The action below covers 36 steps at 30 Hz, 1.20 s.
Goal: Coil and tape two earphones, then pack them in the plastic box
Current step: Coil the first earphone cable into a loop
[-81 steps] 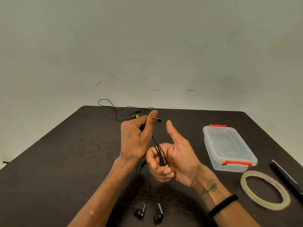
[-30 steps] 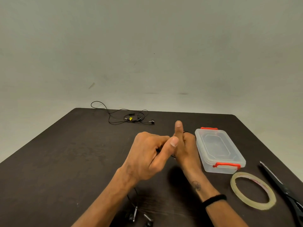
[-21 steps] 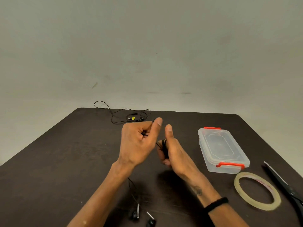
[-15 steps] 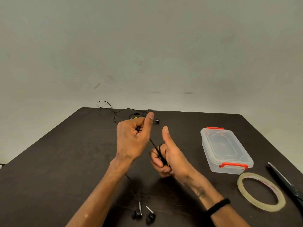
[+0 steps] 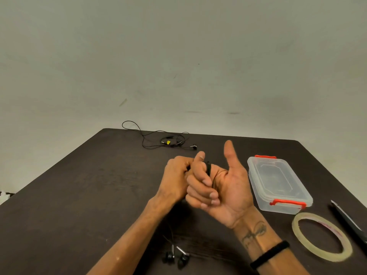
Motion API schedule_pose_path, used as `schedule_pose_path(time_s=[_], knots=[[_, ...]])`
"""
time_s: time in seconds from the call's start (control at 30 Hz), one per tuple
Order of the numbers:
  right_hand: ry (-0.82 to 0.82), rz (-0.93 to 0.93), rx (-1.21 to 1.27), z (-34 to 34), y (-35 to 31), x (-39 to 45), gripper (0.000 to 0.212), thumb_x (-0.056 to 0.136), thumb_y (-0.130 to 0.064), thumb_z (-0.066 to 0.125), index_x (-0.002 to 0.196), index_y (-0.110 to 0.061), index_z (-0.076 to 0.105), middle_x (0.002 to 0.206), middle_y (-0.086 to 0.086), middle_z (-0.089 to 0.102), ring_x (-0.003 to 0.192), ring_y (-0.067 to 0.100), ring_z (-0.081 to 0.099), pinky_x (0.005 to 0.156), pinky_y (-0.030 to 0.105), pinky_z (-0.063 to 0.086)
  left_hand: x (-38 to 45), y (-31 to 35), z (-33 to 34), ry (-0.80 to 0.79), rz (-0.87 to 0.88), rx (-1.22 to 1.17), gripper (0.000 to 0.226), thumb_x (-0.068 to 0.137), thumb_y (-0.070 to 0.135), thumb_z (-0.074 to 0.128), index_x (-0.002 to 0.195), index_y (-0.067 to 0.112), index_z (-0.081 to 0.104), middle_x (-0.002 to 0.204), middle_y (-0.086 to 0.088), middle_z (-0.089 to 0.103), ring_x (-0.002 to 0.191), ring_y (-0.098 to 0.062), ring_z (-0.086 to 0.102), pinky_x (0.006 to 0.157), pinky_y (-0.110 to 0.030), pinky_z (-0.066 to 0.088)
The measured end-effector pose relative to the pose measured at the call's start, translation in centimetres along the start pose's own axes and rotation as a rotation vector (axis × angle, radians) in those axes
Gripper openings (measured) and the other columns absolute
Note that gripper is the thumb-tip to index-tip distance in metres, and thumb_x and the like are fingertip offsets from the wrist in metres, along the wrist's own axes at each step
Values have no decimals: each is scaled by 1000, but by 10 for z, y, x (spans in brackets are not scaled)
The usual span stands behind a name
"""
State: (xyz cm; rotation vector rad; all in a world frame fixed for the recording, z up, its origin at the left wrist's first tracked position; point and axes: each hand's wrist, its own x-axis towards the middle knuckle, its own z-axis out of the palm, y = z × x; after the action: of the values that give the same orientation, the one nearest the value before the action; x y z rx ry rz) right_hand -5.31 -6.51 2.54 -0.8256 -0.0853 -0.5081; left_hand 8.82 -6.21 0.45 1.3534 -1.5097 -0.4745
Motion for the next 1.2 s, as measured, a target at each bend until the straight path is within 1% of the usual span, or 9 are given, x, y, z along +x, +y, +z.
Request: schedule_pose_path(time_s=[0.13,0.2,0.33,0.6,0.77,0.9,1.0,1.1,1.2], knots=[[77,-181,99,-9,-9,-4,85,93,-88,25,71,-8,45,52,5,35,44,16,23,53,33,24,-2,-7,8,-112,-10,227,40,82,14,64,49,29,49,58,-11,65,56,-3,52,51,-26,44],[152,-268,117,-13,-13,-6,83,93,-87,28,72,-9,46,53,4,40,43,15,29,53,33,27,-4,-4,11,-145,7,221,39,83,18,58,47,31,52,51,-7,55,49,-20,45,47,-20,33],[344,-412,131,-18,-21,-10,75,98,-78,33,67,-11,47,48,0,37,40,11,24,49,29,25,-4,-4,22,-206,7,306,55,102,25,54,50,19,37,45,4,37,45,-15,34,49,-24,28],[579,-530,122,-20,-28,-9,56,108,-51,40,68,-15,57,46,-5,32,38,8,24,45,25,21,-4,1,8,-332,60,461,64,104,61,41,63,14,55,49,5,51,46,-14,47,53,-29,38],[667,-619,64,-24,-42,-12,52,109,-50,40,73,-18,58,49,-6,33,40,8,25,44,24,26,6,-8,-23,-66,41,1034,52,97,70,46,82,23,62,83,-3,71,86,-34,69,65,-33,39],[726,-657,38,-27,-49,-15,53,109,-52,39,70,-19,55,49,-6,33,41,8,26,43,24,28,19,-38,-61,302,10,944,44,94,58,64,74,19,68,69,-6,71,78,-38,69,70,-37,37],[747,-636,17,-28,-48,-15,55,108,-53,39,66,-20,53,48,-6,32,40,8,24,42,24,25,16,-53,-84,436,-164,927,31,84,57,77,85,27,70,86,-1,74,98,-33,60,89,-45,35],[740,-590,13,-29,-44,-14,55,108,-54,40,66,-20,52,49,-6,32,40,8,24,41,24,23,11,-57,-94,253,-470,1030,73,68,73,80,128,36,62,131,-8,63,131,-34,45,112,-59,25],[726,-524,6,-30,-37,-11,55,108,-54,42,65,-19,51,49,-6,31,40,8,23,40,24,23,11,-45,-87,-116,-494,864,133,47,84,82,158,51,16,164,-10,27,155,-36,12,119,-72,7]])
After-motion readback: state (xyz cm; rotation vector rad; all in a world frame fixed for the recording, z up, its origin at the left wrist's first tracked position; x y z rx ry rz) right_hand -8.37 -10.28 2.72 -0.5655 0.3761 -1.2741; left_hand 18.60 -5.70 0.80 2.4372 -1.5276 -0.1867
